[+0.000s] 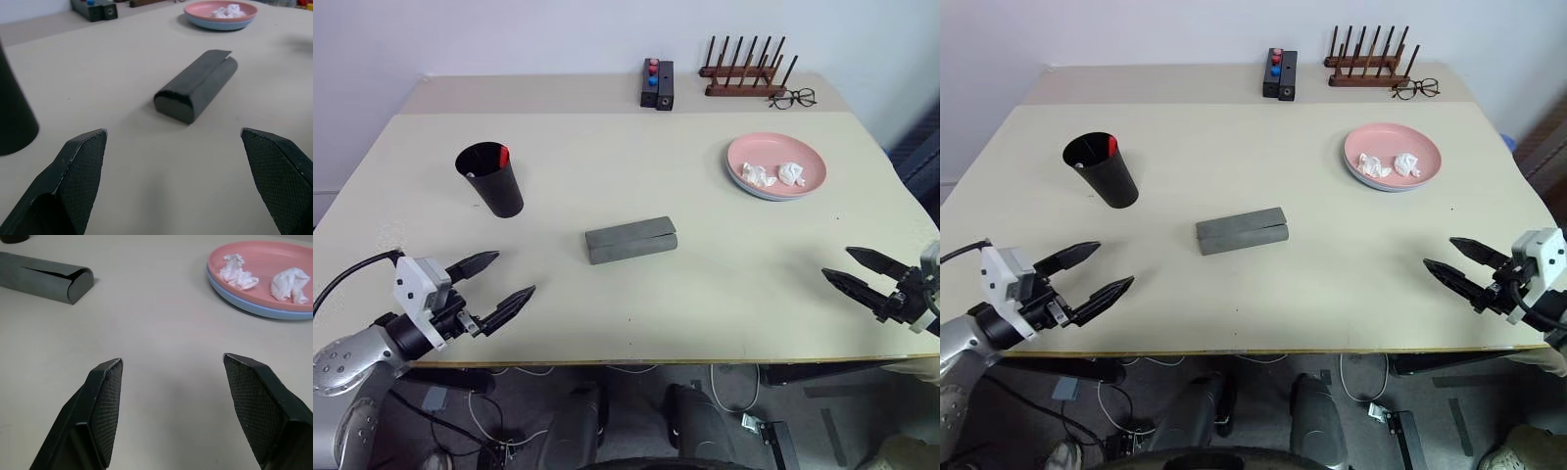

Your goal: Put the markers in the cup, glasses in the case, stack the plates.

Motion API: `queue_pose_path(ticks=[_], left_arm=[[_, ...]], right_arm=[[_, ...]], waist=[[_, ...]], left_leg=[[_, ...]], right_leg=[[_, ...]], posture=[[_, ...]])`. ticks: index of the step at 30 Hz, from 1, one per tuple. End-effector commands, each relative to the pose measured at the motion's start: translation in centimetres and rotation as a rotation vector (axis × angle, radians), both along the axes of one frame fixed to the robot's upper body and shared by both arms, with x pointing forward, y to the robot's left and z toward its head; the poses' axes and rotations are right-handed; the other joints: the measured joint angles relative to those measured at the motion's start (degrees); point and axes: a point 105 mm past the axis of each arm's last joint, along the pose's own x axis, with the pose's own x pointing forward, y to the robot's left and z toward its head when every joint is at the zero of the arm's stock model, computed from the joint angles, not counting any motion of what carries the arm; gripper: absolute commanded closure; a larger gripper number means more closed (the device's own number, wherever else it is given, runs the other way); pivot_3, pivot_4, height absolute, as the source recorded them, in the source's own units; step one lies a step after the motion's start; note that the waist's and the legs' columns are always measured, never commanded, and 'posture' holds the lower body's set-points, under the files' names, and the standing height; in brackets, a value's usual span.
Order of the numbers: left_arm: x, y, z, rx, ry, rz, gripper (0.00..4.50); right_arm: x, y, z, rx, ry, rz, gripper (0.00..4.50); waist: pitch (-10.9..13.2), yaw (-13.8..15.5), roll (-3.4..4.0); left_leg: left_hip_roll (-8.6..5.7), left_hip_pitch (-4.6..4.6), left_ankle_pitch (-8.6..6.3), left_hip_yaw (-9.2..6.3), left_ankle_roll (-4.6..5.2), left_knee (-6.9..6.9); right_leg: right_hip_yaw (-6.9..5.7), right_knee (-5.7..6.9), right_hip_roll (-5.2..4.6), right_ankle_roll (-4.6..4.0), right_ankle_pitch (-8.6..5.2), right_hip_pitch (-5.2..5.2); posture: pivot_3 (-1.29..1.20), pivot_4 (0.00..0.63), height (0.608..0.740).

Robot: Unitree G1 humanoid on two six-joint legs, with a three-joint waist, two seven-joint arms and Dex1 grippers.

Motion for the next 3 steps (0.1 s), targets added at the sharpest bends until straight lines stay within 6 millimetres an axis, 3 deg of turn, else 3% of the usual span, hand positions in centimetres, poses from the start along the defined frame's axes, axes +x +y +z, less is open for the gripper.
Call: queue_pose_path(ticks=[1, 3], left_arm=[[-0.22, -0.06, 0.24, 0.009, -0.014, -0.007, 0.00], [-0.14, 0.05, 0.29, 0.004, -0.010, -0.005, 0.00]], right_arm=[[-0.10, -0.20, 0.47, -0.011, -0.019, -0.005, 1.21], [-0.42, 0.19, -0.17, -0.001, -0.003, 0.003, 1.21]], waist=[[0.00, 0.03, 0.00], [0.00, 0.04, 0.00]], left_leg=[[0.00, 0.00, 0.00, 0.00, 0.00, 0.00], [0.00, 0.01, 0.00, 0.00, 0.00, 0.00]], right_leg=[[0.00, 0.00, 0.00, 0.00, 0.00, 0.00], [0.00, 0.00, 0.01, 0.00, 0.00, 0.01]], posture=[[0.00, 0.150, 0.740], [0.00, 0.150, 0.740]])
